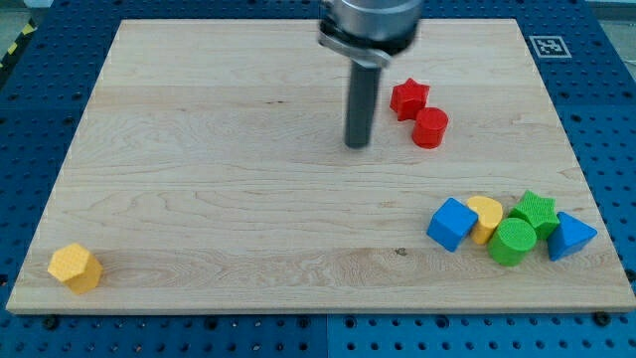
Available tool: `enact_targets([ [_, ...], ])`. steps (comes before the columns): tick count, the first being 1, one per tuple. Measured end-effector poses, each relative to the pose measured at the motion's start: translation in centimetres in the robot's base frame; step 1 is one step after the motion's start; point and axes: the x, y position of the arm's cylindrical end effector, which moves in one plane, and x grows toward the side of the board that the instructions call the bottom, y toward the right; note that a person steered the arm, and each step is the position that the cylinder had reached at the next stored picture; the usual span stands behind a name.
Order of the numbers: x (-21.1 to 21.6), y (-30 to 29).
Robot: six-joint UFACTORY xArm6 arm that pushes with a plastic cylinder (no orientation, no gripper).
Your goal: Move the red star into the red circle
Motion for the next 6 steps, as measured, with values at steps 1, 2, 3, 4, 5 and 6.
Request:
enact_targets([
  [1,-5.5,-1.5],
  [2,-7.9,3.0],
  [3,-7.9,7.4],
  [4,-7.9,8.7],
  [5,-7.9,8.7],
  [6,-7.8,8.1],
])
